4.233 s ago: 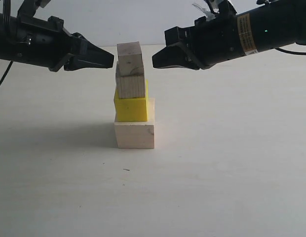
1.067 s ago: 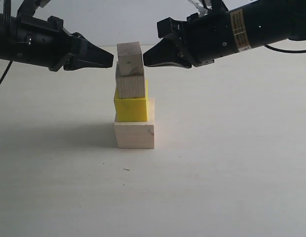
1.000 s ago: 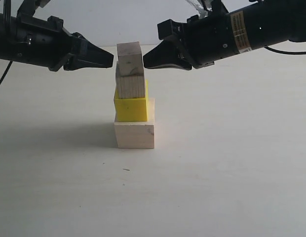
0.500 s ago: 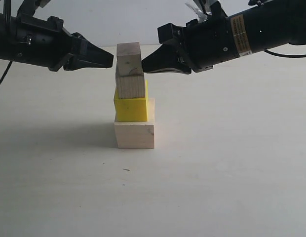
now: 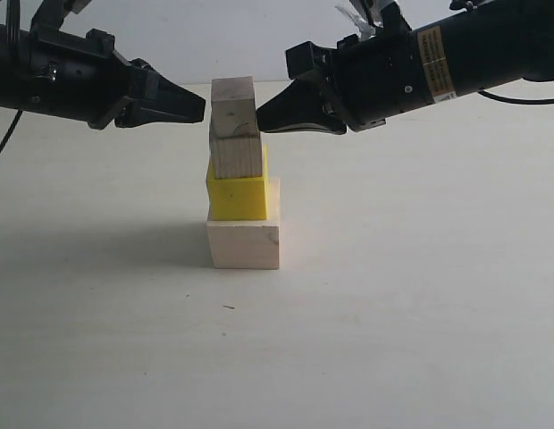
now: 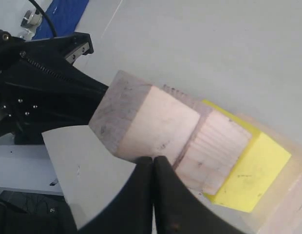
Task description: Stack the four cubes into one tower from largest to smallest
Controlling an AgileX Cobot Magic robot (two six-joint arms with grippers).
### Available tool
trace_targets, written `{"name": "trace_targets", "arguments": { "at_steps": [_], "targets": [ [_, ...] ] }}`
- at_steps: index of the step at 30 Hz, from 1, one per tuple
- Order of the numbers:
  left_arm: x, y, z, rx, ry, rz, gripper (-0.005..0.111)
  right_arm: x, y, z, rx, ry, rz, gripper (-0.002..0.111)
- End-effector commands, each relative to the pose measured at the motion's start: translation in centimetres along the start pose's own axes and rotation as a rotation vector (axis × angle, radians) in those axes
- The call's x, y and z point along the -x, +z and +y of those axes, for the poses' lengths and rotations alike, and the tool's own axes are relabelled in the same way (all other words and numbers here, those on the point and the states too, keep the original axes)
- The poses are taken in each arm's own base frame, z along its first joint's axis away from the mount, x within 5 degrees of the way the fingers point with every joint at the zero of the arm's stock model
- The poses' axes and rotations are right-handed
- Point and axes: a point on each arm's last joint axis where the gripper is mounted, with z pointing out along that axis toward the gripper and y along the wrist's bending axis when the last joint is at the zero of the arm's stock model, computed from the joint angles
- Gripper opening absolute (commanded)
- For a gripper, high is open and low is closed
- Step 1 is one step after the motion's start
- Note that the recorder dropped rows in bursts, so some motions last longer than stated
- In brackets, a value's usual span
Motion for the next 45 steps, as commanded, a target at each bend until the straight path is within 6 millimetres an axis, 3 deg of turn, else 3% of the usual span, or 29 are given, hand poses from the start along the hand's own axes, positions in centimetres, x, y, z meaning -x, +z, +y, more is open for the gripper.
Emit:
{"name": "trace_targets", "arguments": {
  "at_steps": [1, 7, 15, 20, 27, 36, 45],
  "targets": [
    [0.3, -0.3, -0.1, 0.01, 0.013, -0.01, 0.0, 0.0, 0.0, 0.2, 0.004, -0.003, -0.004, 0.0],
    [0.3, -1.0, 0.7, 0.048, -0.002, -0.013, 0.0, 0.3, -0.4, -0.1, -0.043, -0.007, -0.038, 0.0],
    [1.6, -5.3, 1.7, 0.146, -0.019, -0.119, 0.0, 0.4, -3.3, 0.1, -0.239, -0.077, -0.19, 0.0],
    [0.8, -5.7, 2.3, 0.189, -0.063, -0.127, 0.0, -0.4, -3.9, -1.0, -0.27, -0.038, -0.188, 0.0],
    [-1.8, -4.1, 3.6, 0.174, -0.168, -0.09, 0.0, -2.7, -2.2, -3.4, -0.271, 0.044, -0.088, 0.0],
    [-2.2, -3.6, 4.2, 0.172, -0.193, -0.076, 0.0, -5.1, 1.1, -7.4, -0.25, 0.162, 0.06, 0.0],
    [-2.9, -2.8, 5.3, 0.181, -0.216, -0.044, 0.0, -5.9, 4.5, -8.2, -0.215, 0.155, 0.146, 0.0]
  ]
}}
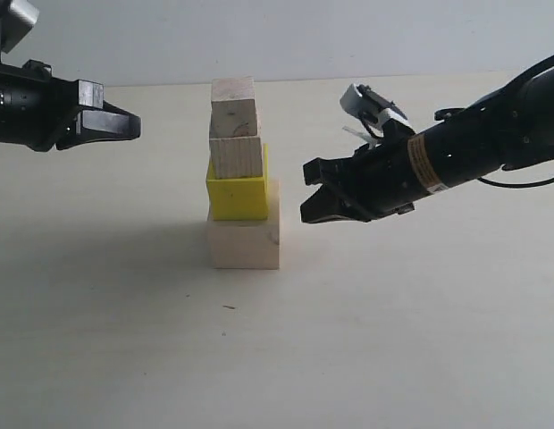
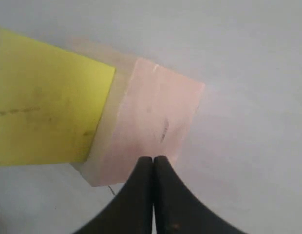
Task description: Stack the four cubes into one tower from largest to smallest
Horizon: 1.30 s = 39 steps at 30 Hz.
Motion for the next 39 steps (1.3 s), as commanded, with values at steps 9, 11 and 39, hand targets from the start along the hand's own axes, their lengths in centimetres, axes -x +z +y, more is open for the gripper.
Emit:
{"name": "trace_targets", "arguments": {
  "at_steps": [9, 11, 39],
  "targets": [
    [-0.1, 0.3, 0.5, 0.023, 0.005, -0.002, 0.0, 1.7, 2.2, 0.9, 0.079, -0.039, 0.005, 0.0],
    [-0.1, 0.3, 0.5, 0.023, 0.005, -0.002, 0.0, 1.7, 2.2, 0.9, 0.079, -0.039, 0.005, 0.0],
    [-2.2, -19.9, -11.3, 0.527, 0.39, -0.837, 0.0, -4.8, -30.4, 13.1, -0.592, -0.587, -1.19, 0.0]
  ]
}}
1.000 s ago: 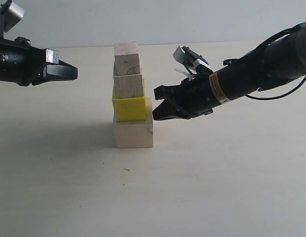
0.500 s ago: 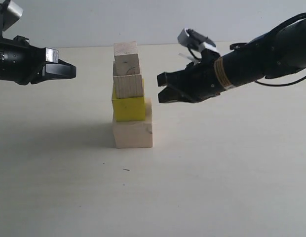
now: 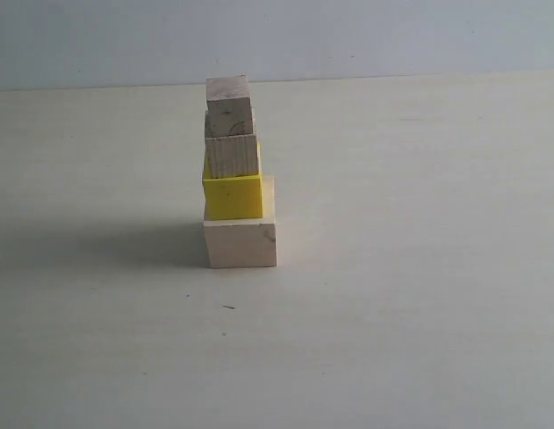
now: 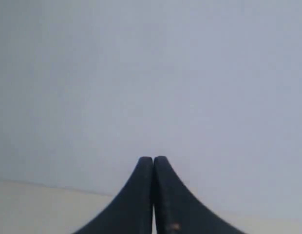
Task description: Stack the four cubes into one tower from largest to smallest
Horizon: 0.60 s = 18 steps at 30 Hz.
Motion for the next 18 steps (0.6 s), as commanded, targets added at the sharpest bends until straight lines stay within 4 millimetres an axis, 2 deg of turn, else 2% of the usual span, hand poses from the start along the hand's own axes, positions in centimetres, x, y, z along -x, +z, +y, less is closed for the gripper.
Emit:
{"name": "trace_targets", "arguments": {
  "at_steps": [1, 2, 4, 6, 12, 18],
  "targets": [
    [-0.5, -6.0, -0.2, 0.141, -0.004, -0.155, 0.0, 1.3, -6.9, -0.2, -0.078, -0.087, -0.168, 0.0],
    [-0.9, -7.7, -0.1, 0.187, 0.018, -0.198, 0.0, 2.3, -9.0, 0.0, -0.08, -0.096, -0.239, 0.0],
    [-1.0, -10.1, -0.2, 0.251, 0.051, -0.275, 0.0, 3.3, -11.5, 0.2, -0.088, -0.138, -0.321, 0.0],
    [-0.9, -11.3, -0.3, 0.272, 0.068, -0.319, 0.0, 3.7, -12.9, 0.3, -0.096, -0.172, -0.364, 0.0],
    [-0.6, -14.2, -1.0, 0.275, 0.116, -0.424, 0.0, 4.6, -18.7, 1.1, -0.076, -0.224, -0.541, 0.0],
    [-0.4, -16.6, -1.5, 0.305, 0.166, -0.512, 0.0, 4.5, -23.9, 1.9, -0.052, -0.258, -0.696, 0.0]
  ]
}}
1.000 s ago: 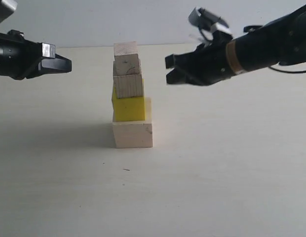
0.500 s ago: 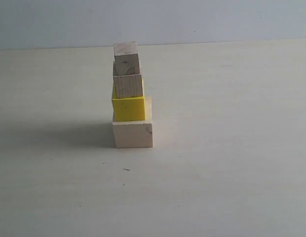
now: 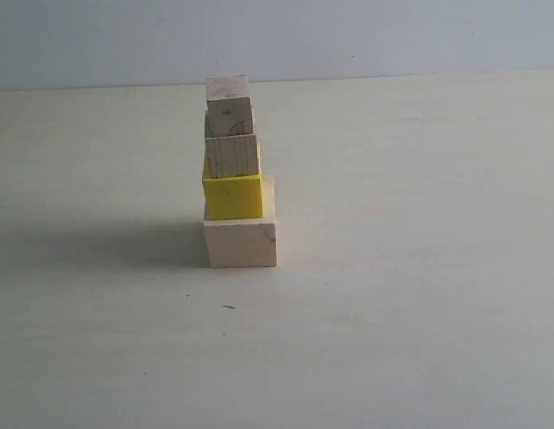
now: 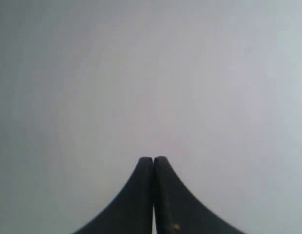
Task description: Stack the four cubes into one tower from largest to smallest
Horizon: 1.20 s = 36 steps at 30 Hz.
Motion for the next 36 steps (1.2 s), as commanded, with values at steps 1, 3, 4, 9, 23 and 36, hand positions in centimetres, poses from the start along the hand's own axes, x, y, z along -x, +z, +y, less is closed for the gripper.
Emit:
{"name": "trace_targets", "arguments": {
  "at_steps": [1, 3, 4, 9, 23, 36],
  "targets": [
    [0.7, -1.3, 0.2, 0.021, 0.015, -0.056, 0.0, 1.8, -2.9, 0.1, 0.01, -0.036, -0.102, 0.0],
    [1.0, -1.9, 0.2, 0.019, 0.009, -0.078, 0.0, 2.5, -4.2, 0.2, 0.016, -0.056, -0.144, 0.0],
    [1.1, -2.1, 0.2, 0.017, 0.009, -0.086, 0.0, 2.8, -4.8, 0.3, 0.02, -0.063, -0.166, 0.0],
    [1.8, -3.6, 0.0, -0.014, 0.009, -0.146, 0.0, 4.1, -7.8, 0.8, 0.056, -0.08, -0.265, 0.0],
    [-1.2, -5.3, -0.4, -0.033, 0.007, -0.135, 0.0, 4.1, -8.3, 1.2, 0.139, 0.162, -0.261, 0.0],
    [-1.2, -5.3, -0.4, -0.033, 0.007, -0.135, 0.0, 4.1, -8.3, 1.2, 0.147, 0.232, -0.259, 0.0]
  ]
}}
